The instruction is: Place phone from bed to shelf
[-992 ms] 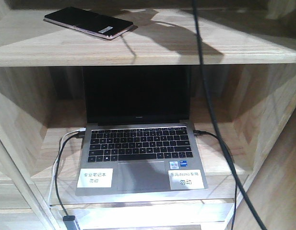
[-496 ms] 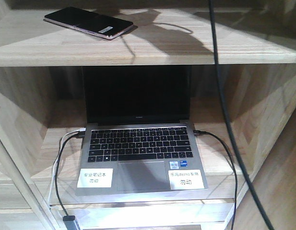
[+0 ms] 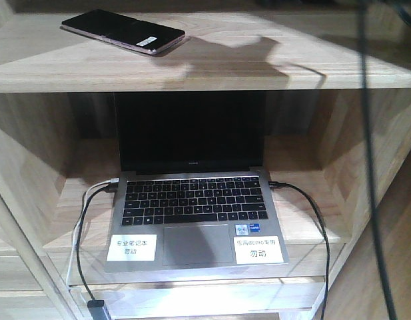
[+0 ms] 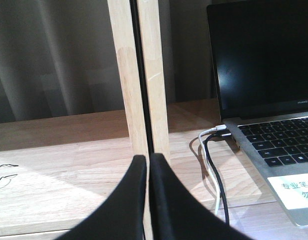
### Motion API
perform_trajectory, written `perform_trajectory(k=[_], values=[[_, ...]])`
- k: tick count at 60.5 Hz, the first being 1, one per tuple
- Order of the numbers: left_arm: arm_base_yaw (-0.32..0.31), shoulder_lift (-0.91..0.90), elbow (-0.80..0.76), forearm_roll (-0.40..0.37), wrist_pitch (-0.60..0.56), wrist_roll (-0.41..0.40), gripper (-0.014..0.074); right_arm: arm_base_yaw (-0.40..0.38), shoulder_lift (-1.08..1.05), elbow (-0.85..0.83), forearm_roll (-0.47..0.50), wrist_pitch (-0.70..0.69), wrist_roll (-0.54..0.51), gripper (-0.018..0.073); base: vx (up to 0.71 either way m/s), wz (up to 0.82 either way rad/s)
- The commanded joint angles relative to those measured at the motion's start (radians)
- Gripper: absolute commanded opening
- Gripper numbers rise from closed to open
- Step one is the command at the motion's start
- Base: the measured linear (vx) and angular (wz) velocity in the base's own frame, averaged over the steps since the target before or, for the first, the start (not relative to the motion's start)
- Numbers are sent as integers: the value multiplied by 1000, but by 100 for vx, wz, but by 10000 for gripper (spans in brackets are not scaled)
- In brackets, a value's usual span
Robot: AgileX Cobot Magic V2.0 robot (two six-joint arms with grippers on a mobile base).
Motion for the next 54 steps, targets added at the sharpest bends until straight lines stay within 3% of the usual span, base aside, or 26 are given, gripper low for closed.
perform_trajectory(k=[1,30,54], values=[[-2,-10,-26,-5,-73,-4,1,-4,-117,95,25,-143,-16,-3,0,0],[-2,-10,-26,-5,-73,-4,1,-4,-594,663,25,-279,-9,-3,0,0],[-2,-10,-26,-5,-73,-4,1,-4,-1001,977,51,-290,-4,-3,0,0]])
